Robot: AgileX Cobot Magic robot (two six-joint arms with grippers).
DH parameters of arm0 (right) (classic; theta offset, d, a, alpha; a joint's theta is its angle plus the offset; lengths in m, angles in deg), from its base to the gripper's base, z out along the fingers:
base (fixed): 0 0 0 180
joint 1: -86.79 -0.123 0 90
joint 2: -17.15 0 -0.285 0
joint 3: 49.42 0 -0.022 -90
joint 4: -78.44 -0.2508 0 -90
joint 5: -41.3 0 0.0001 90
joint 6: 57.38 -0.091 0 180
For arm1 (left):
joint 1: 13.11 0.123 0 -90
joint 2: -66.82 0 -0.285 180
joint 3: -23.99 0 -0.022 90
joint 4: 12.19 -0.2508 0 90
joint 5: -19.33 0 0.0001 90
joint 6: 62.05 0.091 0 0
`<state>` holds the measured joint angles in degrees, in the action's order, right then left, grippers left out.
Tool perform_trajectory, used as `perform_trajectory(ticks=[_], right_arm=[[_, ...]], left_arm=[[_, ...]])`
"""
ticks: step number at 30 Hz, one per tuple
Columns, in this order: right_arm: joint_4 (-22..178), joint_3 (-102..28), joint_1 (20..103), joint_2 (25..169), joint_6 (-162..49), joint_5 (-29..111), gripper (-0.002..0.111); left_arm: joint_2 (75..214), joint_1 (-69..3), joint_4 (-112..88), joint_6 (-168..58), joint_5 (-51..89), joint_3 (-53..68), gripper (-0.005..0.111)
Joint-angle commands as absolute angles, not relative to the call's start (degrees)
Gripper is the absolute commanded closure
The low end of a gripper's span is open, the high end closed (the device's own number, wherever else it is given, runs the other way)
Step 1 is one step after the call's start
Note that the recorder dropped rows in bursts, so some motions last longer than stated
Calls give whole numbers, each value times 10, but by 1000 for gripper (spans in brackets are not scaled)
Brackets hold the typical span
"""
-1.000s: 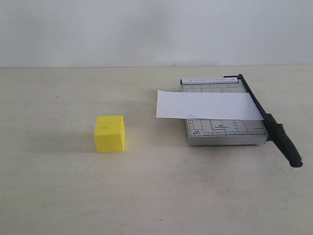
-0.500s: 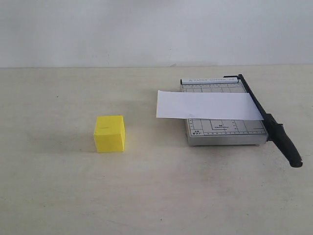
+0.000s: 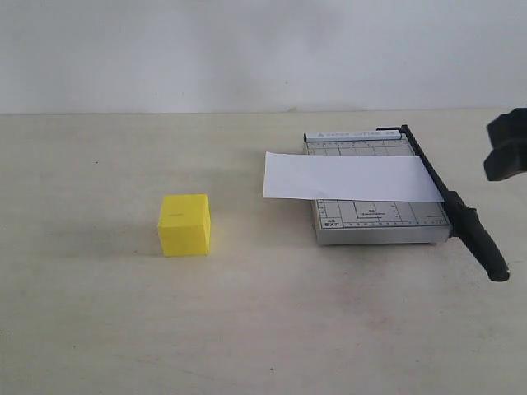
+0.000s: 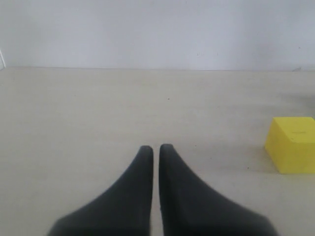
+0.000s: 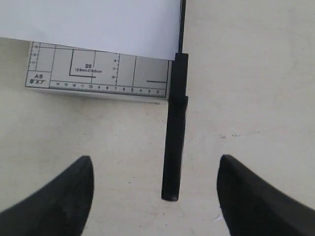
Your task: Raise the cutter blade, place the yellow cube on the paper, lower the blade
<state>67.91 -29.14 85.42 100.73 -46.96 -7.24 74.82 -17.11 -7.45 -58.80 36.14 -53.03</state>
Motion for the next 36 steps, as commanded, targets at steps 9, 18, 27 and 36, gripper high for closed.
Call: perform_trajectory(ticks=[9, 18, 27, 36], right_arm=[[688, -369, 856, 1189, -450, -103, 41], [729, -366, 856, 1205, -428, -114, 41], [666, -290, 856, 1205, -362, -20, 41], [650, -256, 856, 1205, -347, 44, 41]], left_arm=[[746, -172, -70, -586, 357, -532, 102], [746, -172, -70, -586, 357, -532, 102], [746, -172, -70, -586, 357, -532, 102], [746, -172, -70, -586, 357, -532, 102]])
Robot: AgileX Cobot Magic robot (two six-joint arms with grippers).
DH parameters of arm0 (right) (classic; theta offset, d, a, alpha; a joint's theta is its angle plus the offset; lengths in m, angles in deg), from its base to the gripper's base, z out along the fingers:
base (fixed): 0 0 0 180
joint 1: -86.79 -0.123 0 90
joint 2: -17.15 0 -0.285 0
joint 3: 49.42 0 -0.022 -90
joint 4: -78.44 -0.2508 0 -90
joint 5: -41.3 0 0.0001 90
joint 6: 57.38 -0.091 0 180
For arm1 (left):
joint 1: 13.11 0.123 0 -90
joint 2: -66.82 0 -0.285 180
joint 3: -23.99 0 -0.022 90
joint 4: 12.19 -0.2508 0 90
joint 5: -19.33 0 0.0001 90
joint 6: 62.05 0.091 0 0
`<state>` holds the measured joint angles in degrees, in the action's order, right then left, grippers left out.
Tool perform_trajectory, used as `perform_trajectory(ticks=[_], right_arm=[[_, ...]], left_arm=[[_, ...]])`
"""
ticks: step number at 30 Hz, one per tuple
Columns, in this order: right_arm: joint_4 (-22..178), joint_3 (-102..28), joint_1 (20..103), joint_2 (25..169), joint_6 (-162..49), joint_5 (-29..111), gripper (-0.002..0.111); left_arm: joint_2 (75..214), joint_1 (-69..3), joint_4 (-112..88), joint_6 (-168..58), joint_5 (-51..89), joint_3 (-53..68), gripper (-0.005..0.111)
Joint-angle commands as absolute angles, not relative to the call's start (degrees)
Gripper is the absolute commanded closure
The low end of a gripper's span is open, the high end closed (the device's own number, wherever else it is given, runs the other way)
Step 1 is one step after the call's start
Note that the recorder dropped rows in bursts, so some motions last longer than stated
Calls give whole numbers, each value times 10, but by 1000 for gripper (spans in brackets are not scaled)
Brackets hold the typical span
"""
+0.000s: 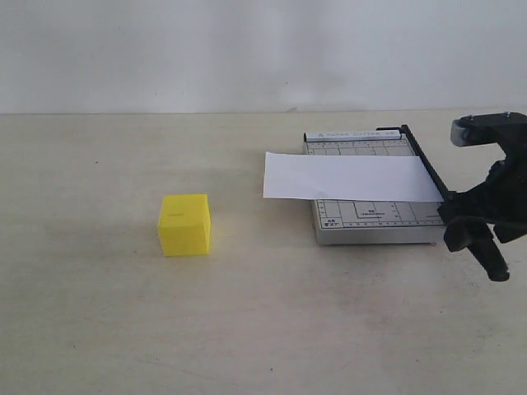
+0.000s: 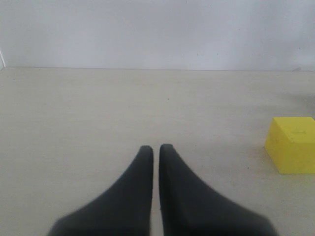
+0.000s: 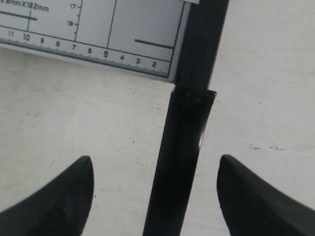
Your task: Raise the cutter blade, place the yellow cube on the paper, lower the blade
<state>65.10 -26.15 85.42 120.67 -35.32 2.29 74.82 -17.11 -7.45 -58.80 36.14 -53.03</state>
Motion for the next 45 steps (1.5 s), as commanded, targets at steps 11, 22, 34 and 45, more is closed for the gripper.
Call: perform_trajectory(ticks=[11, 22, 34, 45], right_arm=[[651, -256, 856, 1219, -347, 39, 50], [651, -255, 856, 1236, -345, 32, 66], [653, -255, 856, 1209, -347, 28, 89], [651, -255, 856, 1098, -347, 88, 89]], left_arm=[[746, -172, -70, -586, 357, -532, 102], [746, -172, -70, -586, 357, -532, 102], [746, -172, -70, -586, 357, -532, 102], [746, -172, -70, -586, 357, -532, 102]])
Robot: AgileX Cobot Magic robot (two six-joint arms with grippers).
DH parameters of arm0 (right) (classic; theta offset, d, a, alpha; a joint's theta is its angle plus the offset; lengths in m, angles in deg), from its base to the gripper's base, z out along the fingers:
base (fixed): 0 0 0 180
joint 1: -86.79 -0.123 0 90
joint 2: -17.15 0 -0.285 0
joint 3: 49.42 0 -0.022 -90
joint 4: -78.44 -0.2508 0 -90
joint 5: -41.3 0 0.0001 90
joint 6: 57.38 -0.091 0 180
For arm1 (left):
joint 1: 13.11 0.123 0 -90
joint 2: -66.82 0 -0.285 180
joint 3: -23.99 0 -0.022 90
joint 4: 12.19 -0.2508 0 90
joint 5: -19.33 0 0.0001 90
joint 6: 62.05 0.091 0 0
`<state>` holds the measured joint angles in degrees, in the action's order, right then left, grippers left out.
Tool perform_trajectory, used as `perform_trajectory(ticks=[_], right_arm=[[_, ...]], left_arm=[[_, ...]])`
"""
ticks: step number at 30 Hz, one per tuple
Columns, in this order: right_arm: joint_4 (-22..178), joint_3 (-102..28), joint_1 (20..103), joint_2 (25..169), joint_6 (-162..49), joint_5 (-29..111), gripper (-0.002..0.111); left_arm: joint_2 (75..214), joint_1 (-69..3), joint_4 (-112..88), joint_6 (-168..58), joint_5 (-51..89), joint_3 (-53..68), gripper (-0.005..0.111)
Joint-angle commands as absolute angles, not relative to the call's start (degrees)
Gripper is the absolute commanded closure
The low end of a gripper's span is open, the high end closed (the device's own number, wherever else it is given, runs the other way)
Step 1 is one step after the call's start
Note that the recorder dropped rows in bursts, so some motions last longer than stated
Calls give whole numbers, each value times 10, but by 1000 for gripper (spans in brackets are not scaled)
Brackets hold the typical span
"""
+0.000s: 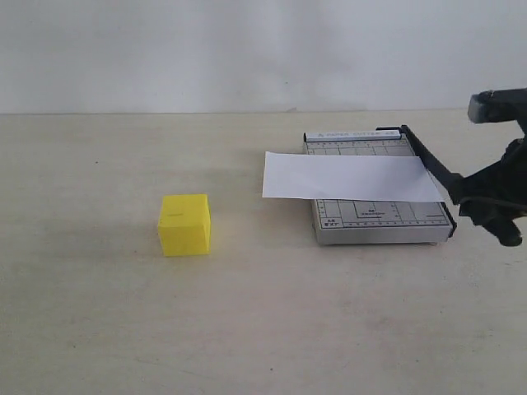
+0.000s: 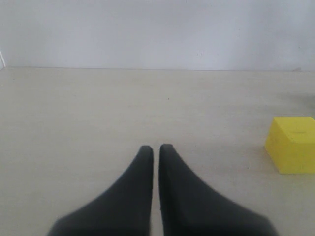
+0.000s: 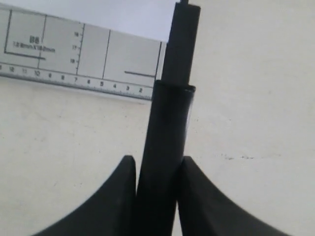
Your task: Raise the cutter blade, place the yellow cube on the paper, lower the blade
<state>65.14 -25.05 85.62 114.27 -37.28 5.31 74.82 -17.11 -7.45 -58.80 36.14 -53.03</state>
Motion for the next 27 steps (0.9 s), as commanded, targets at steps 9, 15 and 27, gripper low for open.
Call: perform_trajectory(ticks=[9, 15, 27], right_arm=[[651, -288, 856, 1060, -347, 92, 89], [624, -319, 856, 1060, -332, 86, 73], [414, -258, 856, 976, -131, 83, 54]], left_arm=[[746, -172, -70, -586, 357, -532, 102], [746, -172, -70, -586, 357, -532, 102], [746, -172, -70, -586, 357, -532, 102]])
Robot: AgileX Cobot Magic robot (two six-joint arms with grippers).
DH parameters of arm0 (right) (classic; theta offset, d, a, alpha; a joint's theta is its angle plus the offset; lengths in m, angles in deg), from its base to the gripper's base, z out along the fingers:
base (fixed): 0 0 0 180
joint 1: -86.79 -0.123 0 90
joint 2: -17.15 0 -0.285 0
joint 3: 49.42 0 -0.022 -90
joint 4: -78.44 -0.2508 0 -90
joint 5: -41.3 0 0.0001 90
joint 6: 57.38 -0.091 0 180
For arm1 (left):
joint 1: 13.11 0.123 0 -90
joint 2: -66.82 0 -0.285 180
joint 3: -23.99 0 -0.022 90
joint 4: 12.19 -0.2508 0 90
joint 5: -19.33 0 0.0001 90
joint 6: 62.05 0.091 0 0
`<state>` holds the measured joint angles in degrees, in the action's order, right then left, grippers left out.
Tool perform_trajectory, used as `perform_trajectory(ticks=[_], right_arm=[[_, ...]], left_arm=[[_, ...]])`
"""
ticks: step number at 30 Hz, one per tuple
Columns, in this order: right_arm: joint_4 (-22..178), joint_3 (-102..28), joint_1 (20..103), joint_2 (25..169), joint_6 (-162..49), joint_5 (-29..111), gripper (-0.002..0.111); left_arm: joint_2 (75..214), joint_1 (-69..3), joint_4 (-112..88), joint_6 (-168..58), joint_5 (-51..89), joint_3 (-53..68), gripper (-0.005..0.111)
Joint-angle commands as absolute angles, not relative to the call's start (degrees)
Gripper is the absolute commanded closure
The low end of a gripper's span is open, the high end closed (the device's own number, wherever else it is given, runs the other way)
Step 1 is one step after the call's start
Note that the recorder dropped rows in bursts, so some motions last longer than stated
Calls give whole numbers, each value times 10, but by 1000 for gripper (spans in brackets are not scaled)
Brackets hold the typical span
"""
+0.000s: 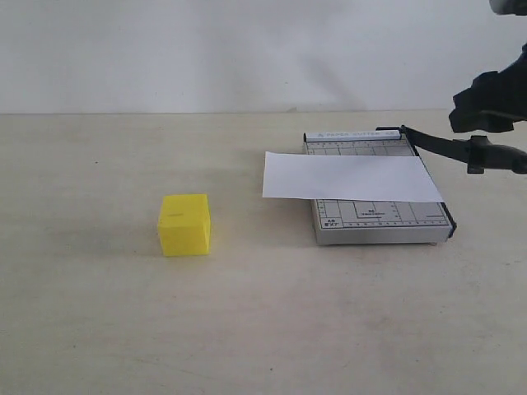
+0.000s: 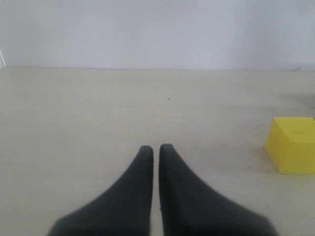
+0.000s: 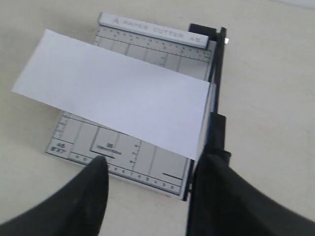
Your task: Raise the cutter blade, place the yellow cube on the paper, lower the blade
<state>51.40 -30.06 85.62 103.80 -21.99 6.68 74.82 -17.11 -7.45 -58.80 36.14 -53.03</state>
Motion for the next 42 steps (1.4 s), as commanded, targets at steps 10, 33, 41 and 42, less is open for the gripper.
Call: perform_trajectory(ticks=[10, 33, 41, 42], right_arm=[[274, 22, 856, 638, -55, 194, 58], [278, 191, 856, 365, -234, 409, 61], [278, 191, 856, 365, -230, 409, 61], [278, 191, 856, 365, -230, 409, 61]], left_arm=[[746, -172, -70, -586, 357, -532, 102], [746, -172, -70, -586, 357, -532, 102], [746, -172, -33, -626, 289, -532, 102], [746, -172, -29, -635, 267, -532, 102]])
